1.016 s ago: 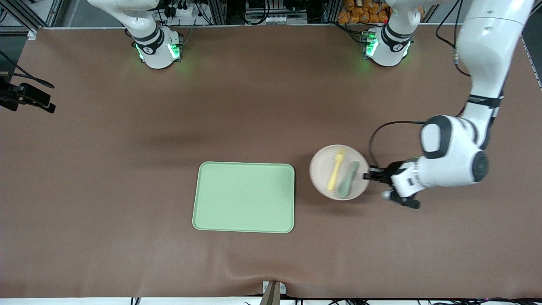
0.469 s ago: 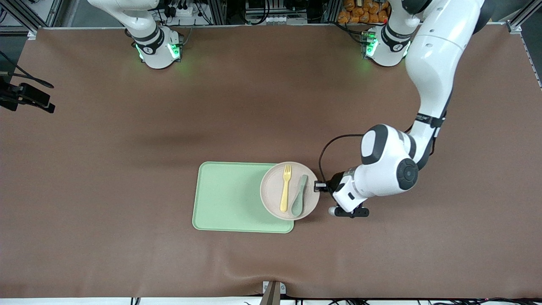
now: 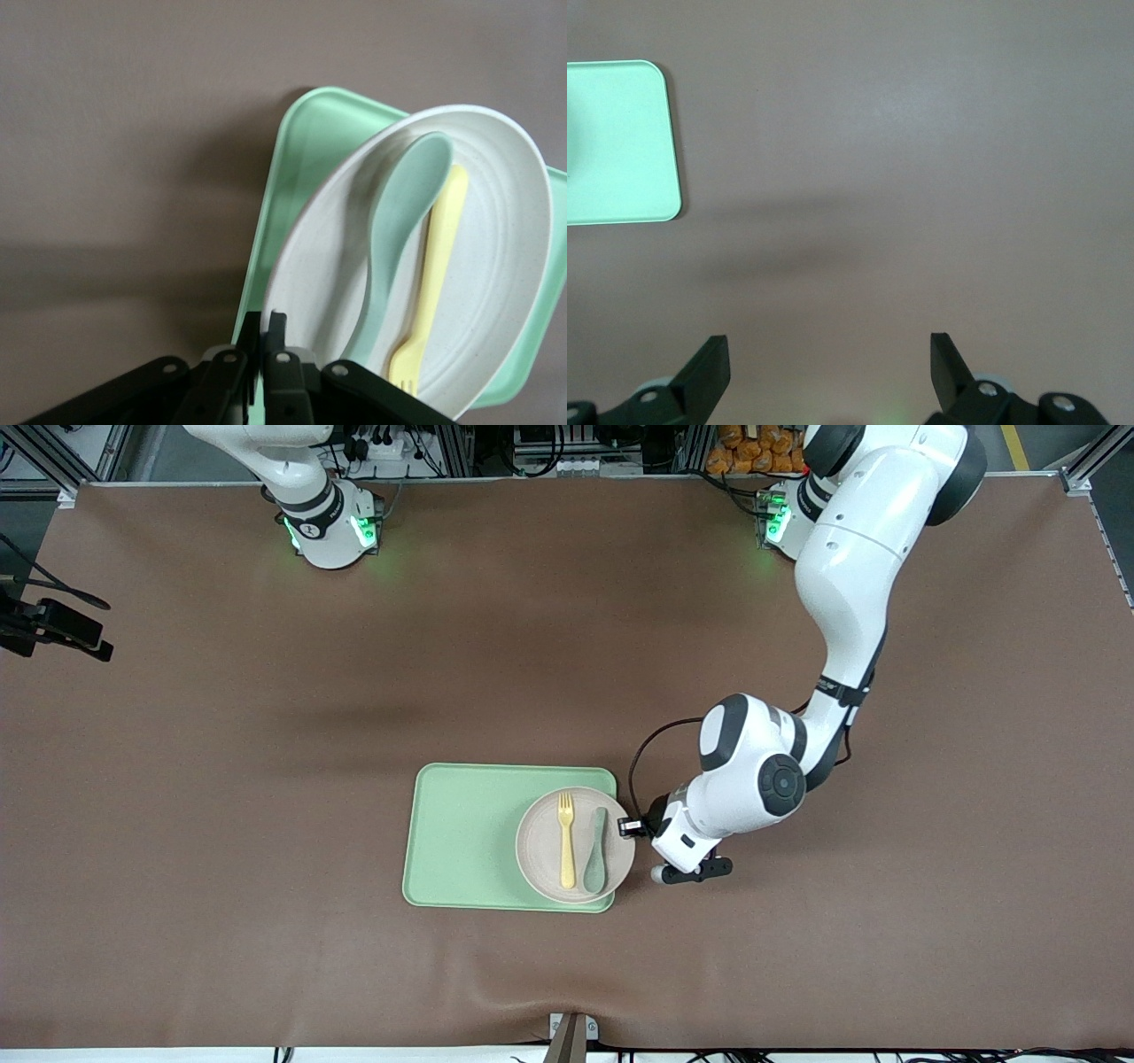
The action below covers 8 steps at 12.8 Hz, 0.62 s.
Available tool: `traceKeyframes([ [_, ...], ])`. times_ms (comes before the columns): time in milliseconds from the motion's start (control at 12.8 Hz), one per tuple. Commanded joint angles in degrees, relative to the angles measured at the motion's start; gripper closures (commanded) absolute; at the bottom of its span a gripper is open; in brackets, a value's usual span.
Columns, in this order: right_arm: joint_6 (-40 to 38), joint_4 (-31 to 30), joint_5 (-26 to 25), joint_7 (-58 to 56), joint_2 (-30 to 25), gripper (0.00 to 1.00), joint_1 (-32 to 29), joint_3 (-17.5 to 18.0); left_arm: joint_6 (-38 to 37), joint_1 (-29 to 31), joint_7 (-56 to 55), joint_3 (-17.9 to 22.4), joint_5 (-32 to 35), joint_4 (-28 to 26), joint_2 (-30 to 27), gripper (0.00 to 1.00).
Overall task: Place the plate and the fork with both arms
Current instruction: 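Lower the plate onto the tray and open the left gripper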
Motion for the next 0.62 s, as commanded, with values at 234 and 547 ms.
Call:
traceKeyframes([
  [234,-0.66,0.98,1.11,-0.98,0.43,0.00,-1.40,0.80,4.43,-2.93,-4.55,0.72,-0.91,2.43,3.80,1.00],
  [547,-0.66,0.98,1.11,-0.98,0.43,0.00,-1.32,0.80,4.88,-4.08,-4.20,0.81,-0.82,2.08,4.16,1.00],
])
